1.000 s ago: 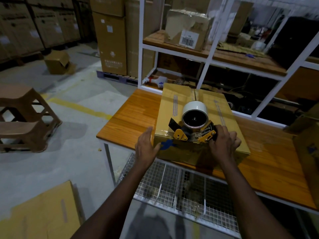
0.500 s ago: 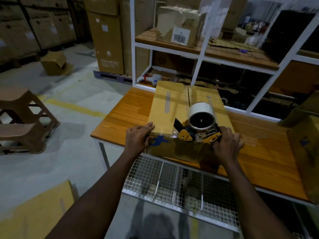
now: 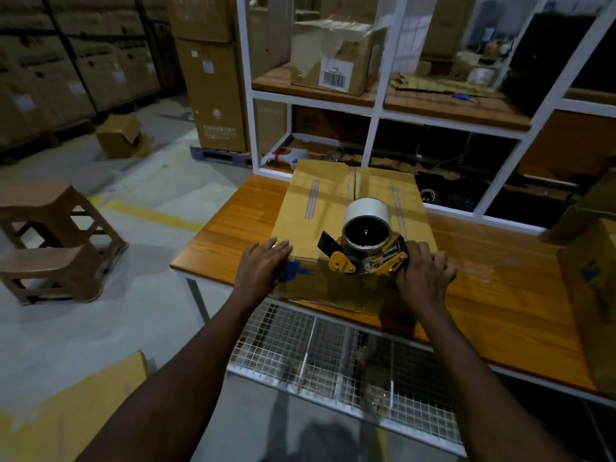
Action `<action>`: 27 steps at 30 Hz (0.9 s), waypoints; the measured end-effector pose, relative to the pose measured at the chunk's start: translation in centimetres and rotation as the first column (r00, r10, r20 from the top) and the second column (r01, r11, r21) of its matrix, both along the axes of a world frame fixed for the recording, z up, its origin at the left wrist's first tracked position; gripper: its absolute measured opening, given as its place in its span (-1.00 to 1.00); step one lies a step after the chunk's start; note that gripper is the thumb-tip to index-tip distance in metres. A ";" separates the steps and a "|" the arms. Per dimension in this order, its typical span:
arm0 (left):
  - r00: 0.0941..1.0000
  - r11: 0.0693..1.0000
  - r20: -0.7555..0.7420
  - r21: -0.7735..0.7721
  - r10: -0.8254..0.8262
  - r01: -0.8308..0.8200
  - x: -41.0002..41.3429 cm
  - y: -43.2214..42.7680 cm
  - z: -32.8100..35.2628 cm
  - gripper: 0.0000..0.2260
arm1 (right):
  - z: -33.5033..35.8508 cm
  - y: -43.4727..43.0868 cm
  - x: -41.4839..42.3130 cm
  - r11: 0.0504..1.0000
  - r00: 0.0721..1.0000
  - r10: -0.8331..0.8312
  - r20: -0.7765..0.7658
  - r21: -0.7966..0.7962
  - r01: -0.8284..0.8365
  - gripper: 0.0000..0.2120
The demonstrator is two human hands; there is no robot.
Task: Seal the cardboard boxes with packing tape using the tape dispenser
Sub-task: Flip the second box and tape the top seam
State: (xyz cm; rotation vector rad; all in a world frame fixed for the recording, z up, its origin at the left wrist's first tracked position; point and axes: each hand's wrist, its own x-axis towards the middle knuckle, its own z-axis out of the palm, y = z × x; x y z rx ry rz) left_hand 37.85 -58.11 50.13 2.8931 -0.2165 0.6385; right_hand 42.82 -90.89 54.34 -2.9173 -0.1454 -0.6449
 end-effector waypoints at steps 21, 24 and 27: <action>0.995 0.994 -0.036 0.062 0.094 -0.092 1.2 -6.2 0.0 -0.45 | 0.0 -8.3 2.0 0.999 1.000 0.013 0.003 0.048 -0.013 -0.50; 0.987 0.994 -0.161 0.110 -0.002 0.020 2.6 -10.7 0.4 -0.40 | 0.2 -8.2 2.0 0.998 1.000 0.016 -0.009 0.061 -0.015 -0.50; 0.988 0.996 -0.151 0.091 0.026 -0.012 3.1 -12.7 0.5 -0.46 | 0.2 -8.4 2.3 0.998 0.998 0.030 -0.048 0.051 -0.027 -0.45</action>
